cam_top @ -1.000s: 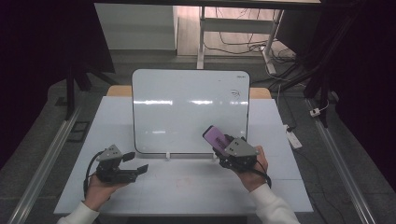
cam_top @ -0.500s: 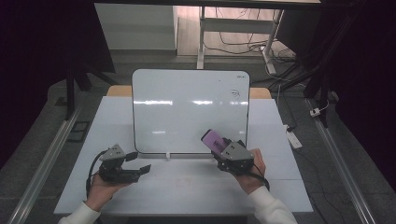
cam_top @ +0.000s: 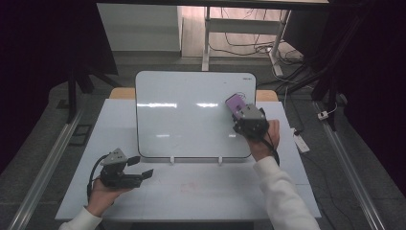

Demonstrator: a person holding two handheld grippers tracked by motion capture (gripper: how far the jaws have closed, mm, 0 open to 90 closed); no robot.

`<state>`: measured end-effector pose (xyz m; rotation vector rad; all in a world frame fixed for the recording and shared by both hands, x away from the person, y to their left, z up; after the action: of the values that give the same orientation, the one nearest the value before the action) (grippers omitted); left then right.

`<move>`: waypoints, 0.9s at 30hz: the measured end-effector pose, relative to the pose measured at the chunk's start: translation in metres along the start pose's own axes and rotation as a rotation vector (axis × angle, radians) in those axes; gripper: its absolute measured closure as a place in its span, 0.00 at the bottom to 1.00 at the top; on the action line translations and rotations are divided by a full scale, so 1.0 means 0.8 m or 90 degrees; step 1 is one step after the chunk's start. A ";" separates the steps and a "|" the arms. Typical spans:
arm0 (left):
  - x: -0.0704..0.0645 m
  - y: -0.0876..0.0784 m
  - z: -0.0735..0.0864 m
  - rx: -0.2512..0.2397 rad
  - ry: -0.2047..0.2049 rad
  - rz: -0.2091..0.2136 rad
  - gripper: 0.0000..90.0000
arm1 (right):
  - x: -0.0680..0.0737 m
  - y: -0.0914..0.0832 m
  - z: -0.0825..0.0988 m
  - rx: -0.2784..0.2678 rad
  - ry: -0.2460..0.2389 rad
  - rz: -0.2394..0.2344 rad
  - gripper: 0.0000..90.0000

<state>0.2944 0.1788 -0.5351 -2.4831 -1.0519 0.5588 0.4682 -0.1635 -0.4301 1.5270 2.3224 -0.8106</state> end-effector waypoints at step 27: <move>0.003 -0.006 0.004 -0.002 -0.001 -0.006 0.25 | -0.021 0.013 -0.017 -0.010 0.041 -0.018 0.45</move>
<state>0.2920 0.1844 -0.5360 -2.4795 -1.0649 0.5568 0.4860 -0.1658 -0.4143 1.5381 2.3957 -0.7590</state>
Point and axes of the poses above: each handheld gripper's, and its own axes: y roughly forward along the jaws, z roughly out of its underside, x roughly to its left, the point moved 7 cm from there along y, roughly forward along the jaws, and after that the axes turned 5 degrees about -x, right-handed, at the moved point
